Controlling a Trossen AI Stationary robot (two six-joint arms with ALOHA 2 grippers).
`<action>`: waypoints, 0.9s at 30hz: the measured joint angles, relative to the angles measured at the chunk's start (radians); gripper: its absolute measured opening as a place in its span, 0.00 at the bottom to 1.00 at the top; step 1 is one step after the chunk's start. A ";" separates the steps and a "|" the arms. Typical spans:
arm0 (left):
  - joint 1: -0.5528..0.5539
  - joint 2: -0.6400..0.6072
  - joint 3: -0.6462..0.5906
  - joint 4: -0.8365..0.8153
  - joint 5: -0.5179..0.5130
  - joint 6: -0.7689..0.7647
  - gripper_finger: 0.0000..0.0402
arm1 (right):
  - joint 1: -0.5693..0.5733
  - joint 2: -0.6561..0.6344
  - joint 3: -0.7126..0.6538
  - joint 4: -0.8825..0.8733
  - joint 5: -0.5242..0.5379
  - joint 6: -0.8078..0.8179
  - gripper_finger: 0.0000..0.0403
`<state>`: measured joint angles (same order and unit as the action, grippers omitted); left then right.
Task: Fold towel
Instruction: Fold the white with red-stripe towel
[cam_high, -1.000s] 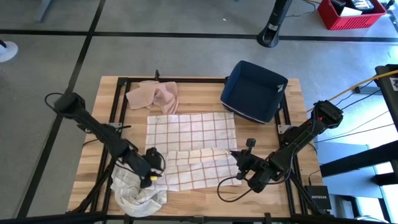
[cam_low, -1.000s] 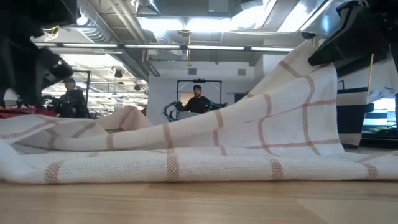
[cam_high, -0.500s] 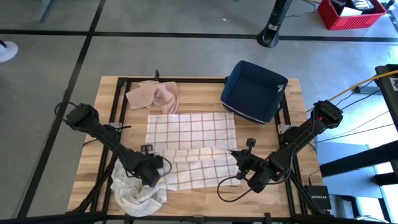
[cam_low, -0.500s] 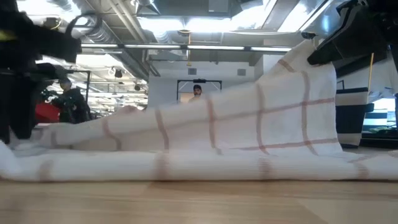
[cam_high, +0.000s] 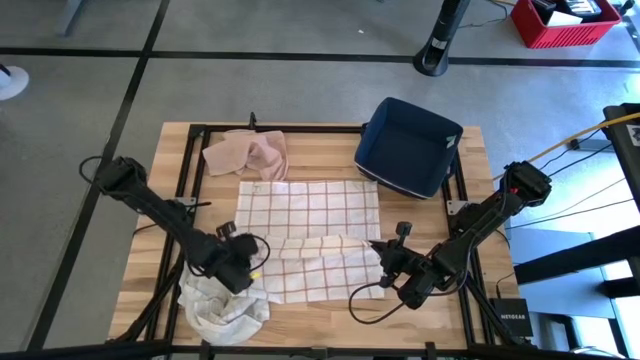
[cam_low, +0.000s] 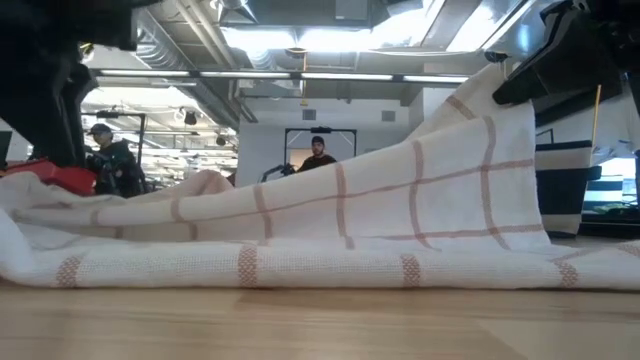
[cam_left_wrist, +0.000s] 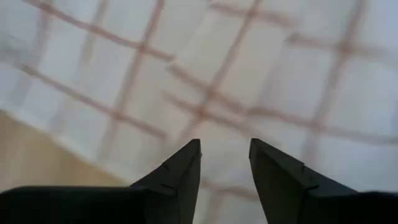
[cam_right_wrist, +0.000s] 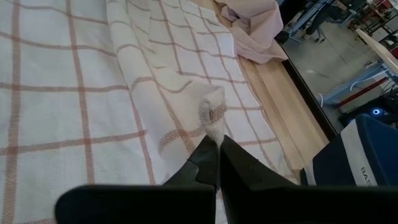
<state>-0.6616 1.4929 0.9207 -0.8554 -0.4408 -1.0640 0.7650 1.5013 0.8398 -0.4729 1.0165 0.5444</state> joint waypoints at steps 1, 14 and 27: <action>-0.003 0.001 0.000 0.020 0.002 -0.024 0.33 | 0.000 0.000 0.000 -0.001 -0.001 0.000 0.02; -0.023 0.022 -0.001 0.061 0.008 0.281 0.37 | 0.000 0.000 0.000 -0.001 -0.006 -0.003 0.02; -0.055 0.139 -0.001 0.054 -0.071 0.570 0.38 | 0.000 0.000 0.000 -0.001 -0.006 -0.003 0.02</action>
<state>-0.7162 1.6315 0.9199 -0.8019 -0.5120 -0.4938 0.7650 1.5013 0.8398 -0.4744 1.0105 0.5414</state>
